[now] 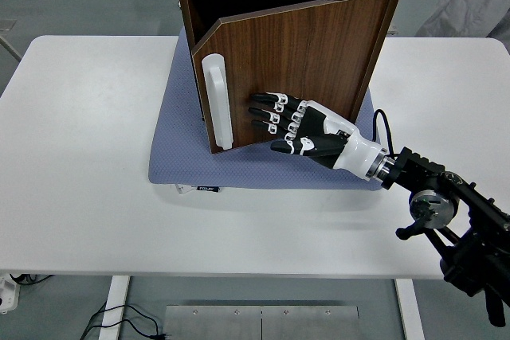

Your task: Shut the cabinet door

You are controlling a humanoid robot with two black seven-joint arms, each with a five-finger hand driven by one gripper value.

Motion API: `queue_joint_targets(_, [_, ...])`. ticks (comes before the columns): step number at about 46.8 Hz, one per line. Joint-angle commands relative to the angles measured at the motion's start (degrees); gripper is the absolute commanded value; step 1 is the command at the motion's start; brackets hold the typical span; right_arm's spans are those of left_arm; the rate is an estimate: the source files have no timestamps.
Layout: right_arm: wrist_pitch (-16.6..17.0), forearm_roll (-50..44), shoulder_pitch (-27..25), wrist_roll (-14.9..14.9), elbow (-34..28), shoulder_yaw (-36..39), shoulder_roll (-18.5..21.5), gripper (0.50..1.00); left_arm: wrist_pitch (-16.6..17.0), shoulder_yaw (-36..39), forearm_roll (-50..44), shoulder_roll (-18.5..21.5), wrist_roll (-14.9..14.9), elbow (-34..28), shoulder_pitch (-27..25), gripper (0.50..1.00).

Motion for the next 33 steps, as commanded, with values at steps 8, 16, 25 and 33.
queue_joint_targets(8, [0.00, 0.95, 4.10, 0.08, -4.31, 0.01, 2.56, 1.000, 0.02, 0.00, 0.00, 0.00, -0.01, 0.00, 0.00, 1.000])
queue_joint_targets(16, [0.00, 1.31, 6.56, 0.08, -7.65, 0.01, 4.76, 1.000, 0.02, 0.00, 0.00, 0.00, -0.01, 0.00, 0.00, 1.000])
queue_joint_targets(25, [0.00, 3.41, 8.76, 0.08, -10.55, 0.18, 6.25, 1.000, 0.02, 0.00, 0.00, 0.00, -0.01, 0.00, 0.00, 1.000])
queue_joint_targets(33, [0.00, 5.61, 10.69, 0.17, -12.92, 0.71, 6.52, 1.000, 0.02, 0.00, 0.00, 0.00, -0.01, 0.00, 0.00, 1.000])
